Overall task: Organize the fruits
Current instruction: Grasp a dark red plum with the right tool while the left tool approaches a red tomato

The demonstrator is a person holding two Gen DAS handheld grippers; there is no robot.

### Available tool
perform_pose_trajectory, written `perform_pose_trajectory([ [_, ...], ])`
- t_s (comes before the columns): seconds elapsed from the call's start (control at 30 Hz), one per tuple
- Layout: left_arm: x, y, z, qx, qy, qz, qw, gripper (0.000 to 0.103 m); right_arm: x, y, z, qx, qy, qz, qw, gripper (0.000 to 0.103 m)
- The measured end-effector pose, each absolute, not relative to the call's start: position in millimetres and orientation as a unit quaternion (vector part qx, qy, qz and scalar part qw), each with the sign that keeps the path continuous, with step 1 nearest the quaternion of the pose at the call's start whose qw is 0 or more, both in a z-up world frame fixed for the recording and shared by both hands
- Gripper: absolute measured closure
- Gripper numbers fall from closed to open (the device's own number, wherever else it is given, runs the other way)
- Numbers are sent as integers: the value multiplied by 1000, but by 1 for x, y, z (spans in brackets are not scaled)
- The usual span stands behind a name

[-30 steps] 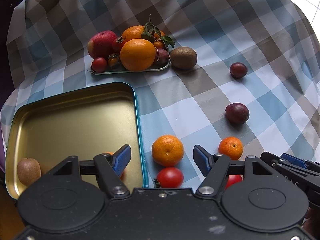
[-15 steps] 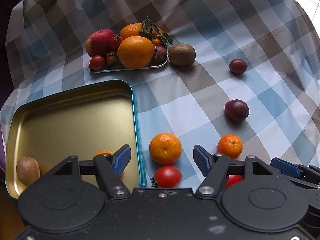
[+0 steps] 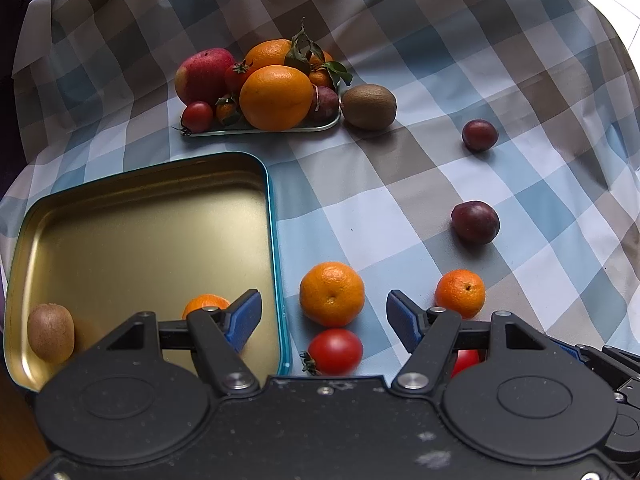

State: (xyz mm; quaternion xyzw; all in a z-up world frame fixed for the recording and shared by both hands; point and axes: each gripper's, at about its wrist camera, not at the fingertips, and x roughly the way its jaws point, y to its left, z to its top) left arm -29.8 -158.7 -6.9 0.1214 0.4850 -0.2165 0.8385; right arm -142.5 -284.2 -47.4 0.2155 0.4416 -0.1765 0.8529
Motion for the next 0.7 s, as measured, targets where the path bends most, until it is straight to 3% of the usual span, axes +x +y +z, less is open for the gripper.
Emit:
perform_pose_trajectory([
  [0.13,-28,-157,-7,110,492,-216,836,31,-143,-289,-48,236,444,-174,847,51],
  [0.2,-27,-157,-8,107,495,-215,835,31,-144,-292,-49,251,446,-164,843,58],
  [0.7,-36,-173,-10,109,509,-266,811,31,-154,-310,-33,209,417,-261,845,59],
])
